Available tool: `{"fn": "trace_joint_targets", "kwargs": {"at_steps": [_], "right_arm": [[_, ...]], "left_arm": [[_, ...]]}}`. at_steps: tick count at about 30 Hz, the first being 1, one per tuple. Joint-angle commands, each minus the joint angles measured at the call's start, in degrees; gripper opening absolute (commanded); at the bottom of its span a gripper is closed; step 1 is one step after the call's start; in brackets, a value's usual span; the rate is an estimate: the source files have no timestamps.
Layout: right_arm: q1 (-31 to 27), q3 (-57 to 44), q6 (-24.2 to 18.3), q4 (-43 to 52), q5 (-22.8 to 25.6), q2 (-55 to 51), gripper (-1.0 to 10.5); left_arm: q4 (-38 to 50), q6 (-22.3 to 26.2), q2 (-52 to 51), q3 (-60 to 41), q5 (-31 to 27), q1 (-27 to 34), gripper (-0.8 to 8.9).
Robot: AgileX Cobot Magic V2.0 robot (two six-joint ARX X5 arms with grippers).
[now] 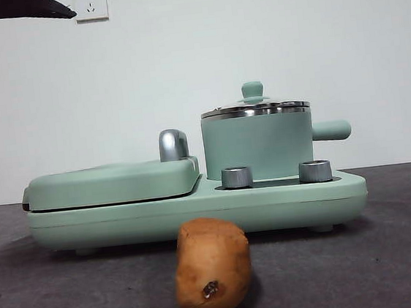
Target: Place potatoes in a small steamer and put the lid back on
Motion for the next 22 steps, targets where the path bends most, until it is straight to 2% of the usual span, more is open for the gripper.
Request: {"fn": "trace_joint_targets", "kwargs": {"at_steps": [1, 4, 9, 15, 22], "right_arm": [[2.0, 2.9, -3.2, 0.3, 1.0, 4.9, 4.9], [3.1, 4.2, -3.3, 0.3, 1.0, 7.3, 4.9], [3.2, 4.2, -3.3, -0.3, 0.9, 7.1, 4.9], [3.2, 4.2, -3.3, -3.6, 0.9, 5.4, 4.9], [3.2, 4.2, -3.0, -5.8, 0.8, 2.6, 4.9]], "left_arm": [[2.1, 1.3, 0.8, 1.5, -1.1, -0.3, 4.95], [5.8, 0.8, 2.2, 1.5, -3.4, -0.7, 4.95], [7.9, -0.5, 9.2, 4.4, -3.6, -1.5, 4.95], [5.2, 0.0, 23.6, 16.5, -4.7, -3.9, 4.95], [-6.0, 9.1, 43.9, 41.2, -14.4, -8.6, 4.95]]}}
